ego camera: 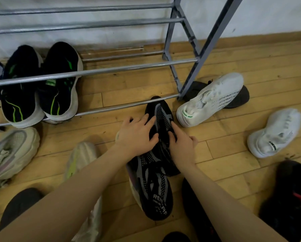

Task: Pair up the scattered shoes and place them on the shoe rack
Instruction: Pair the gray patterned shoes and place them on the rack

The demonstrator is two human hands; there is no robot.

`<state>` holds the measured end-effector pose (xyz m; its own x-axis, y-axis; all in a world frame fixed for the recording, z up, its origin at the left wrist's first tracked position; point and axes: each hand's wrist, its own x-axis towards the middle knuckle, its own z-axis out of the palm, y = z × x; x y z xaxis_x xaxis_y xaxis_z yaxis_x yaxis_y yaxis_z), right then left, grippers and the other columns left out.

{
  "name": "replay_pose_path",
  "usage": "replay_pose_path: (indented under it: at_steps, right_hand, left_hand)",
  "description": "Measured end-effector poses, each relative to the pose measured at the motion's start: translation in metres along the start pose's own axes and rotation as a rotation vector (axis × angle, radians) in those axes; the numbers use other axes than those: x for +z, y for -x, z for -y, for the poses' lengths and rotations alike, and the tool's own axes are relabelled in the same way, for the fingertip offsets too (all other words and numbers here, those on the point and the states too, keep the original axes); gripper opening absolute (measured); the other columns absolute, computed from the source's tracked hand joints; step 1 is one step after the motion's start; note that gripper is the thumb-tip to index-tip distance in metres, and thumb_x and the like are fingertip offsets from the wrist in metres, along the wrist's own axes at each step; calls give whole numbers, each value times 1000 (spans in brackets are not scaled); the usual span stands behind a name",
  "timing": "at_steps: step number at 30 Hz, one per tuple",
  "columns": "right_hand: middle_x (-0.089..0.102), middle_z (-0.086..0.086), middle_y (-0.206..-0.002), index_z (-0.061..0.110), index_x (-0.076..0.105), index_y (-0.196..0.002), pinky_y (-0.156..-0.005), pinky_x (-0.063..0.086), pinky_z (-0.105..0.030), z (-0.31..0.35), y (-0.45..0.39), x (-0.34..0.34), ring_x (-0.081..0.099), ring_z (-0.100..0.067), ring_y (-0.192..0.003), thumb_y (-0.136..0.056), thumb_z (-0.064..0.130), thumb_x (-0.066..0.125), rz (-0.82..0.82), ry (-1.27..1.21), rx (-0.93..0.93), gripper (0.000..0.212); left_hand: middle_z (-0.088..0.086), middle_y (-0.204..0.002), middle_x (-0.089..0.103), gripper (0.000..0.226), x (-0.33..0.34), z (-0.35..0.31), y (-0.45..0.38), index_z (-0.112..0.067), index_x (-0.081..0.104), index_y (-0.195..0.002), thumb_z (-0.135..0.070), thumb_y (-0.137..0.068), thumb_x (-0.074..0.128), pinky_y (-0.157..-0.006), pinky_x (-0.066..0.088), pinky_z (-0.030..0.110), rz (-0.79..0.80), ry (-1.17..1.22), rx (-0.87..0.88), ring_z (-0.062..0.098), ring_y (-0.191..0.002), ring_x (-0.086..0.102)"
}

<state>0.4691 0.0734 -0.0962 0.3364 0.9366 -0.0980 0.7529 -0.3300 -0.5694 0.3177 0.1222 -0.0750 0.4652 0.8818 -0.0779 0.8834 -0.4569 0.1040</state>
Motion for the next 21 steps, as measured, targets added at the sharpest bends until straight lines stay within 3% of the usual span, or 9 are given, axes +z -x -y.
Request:
replay_pose_path:
  at_steps: [3,6,8,11,15,18,21]
  right_hand:
    - [67,3,-106,28,51,-131,-94,18,-34,-3,1,-3,54,-17,-106,-96,30,46,-58,11,42,35]
    - [68,5,-104,27,60,-120,-92,16,-31,-6,2,-3,54,-16,-105,-95,35,46,-67,64,55,30]
    - [70,5,-101,25,64,-114,-93,19,-31,-5,1,-3,58,-14,-96,-95,32,47,-79,27,66,26]
    - [72,2,-94,19,68,-108,-96,36,-38,-2,-2,-7,63,-16,-86,-95,25,50,-82,-70,57,23]
    - [71,4,-84,15,71,-103,-76,51,-31,2,5,-15,65,-13,-79,-91,18,57,-147,-316,63,19]
    - [71,5,-82,16,72,-101,-71,52,-31,4,10,-19,64,-11,-76,-91,18,57,-170,-350,56,18]
    - [71,0,-79,15,72,-98,-68,52,-38,4,13,-25,63,-16,-71,-91,18,57,-175,-301,35,17]
  left_hand:
    - [10,-154,23,68,3,-2,-16,-27,9,-148,-60,-90,21,-104,22,42,99,10,-22,27,-133,35]
    - [19,-150,26,70,9,-8,-25,-26,0,-148,-61,-90,18,-103,24,43,169,-36,-59,36,-130,33]
    - [25,-140,37,71,11,-12,-28,-25,1,-148,-61,-89,18,-99,26,44,182,-60,-93,37,-124,37]
    - [22,-130,49,71,10,-12,-33,-27,6,-148,-64,-88,20,-97,27,45,203,-32,-95,36,-117,43]
    - [12,-122,56,67,6,-7,-32,-31,17,-146,-62,-88,31,-99,23,44,122,164,-84,32,-112,50]
    - [9,-136,45,61,3,-16,-30,-32,19,-144,-55,-90,36,-104,18,45,68,328,-71,27,-121,46]
    - [18,-146,29,58,3,-26,-30,-29,10,-146,-48,-95,28,-106,16,46,79,286,-145,34,-127,39]
